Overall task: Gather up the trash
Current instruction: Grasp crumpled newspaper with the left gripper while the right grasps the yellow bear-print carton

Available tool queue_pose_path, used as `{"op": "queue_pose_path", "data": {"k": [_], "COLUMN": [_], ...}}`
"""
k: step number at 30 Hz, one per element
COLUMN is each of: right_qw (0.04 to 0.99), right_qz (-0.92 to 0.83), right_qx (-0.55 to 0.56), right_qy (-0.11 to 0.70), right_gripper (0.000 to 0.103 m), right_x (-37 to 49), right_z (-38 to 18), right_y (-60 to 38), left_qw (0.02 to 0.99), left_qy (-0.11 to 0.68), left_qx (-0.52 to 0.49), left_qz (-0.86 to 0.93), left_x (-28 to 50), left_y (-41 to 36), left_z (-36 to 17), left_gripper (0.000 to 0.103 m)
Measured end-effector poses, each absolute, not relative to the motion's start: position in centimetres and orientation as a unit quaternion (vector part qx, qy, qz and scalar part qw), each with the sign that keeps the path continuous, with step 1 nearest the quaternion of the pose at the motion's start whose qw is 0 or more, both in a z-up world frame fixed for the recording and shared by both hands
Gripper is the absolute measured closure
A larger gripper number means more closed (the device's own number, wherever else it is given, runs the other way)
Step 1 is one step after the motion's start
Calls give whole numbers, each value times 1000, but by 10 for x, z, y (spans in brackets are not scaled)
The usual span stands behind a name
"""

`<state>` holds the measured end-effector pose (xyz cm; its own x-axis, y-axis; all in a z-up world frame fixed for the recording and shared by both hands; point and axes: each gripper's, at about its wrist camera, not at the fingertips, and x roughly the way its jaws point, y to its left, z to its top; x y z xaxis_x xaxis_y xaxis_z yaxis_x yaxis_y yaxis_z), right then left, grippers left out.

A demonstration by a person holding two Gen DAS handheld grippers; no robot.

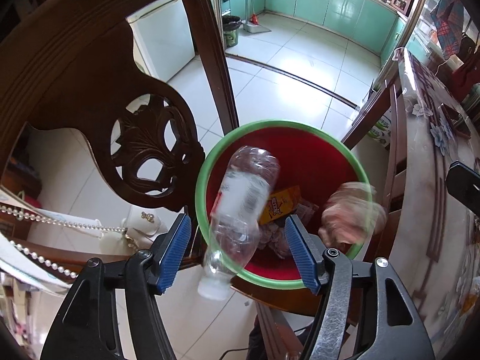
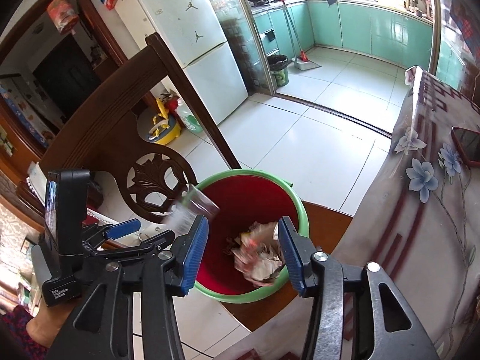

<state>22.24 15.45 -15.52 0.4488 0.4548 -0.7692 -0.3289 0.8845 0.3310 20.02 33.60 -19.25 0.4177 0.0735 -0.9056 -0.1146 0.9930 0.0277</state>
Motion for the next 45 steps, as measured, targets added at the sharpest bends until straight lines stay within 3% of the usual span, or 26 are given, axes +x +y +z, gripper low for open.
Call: {"op": "queue_pose_path", "data": {"k": [5,11,13,26,35,42,45], "right_qw": [858,885,893,884,856,813,817], "right_qz": [219,190,170,-4,-18,39,44], "right_qx": [73,45,35,26,-31,-53,-32], "right_qy": [458,423,414,467,516,579,574], "right_gripper": [56,55,51,50,50,50,63], "right_x": [200,155,138,39,81,119,119], "right_z": [-137,-104,-98,-118,-141,-199,-209], "right_y": [129,79,56,-162,-293,-300,-305], "left_qw": [856,873,873,844,834,825,823], "left_qy": [516,487,485,504,506,520,524], "left_qx": [1,25,26,65,90,106,113], "left_qz": [43,-20,-41,-171,-200,-194,-190], "left_x": [187,170,166,118,92,96,104], "left_y": [315,261,241,92,11,-31,-48], "left_z": [-174,-146,-142,-143,-137,-148,-153], "left_gripper": [37,25,25,24,23,22,22]}}
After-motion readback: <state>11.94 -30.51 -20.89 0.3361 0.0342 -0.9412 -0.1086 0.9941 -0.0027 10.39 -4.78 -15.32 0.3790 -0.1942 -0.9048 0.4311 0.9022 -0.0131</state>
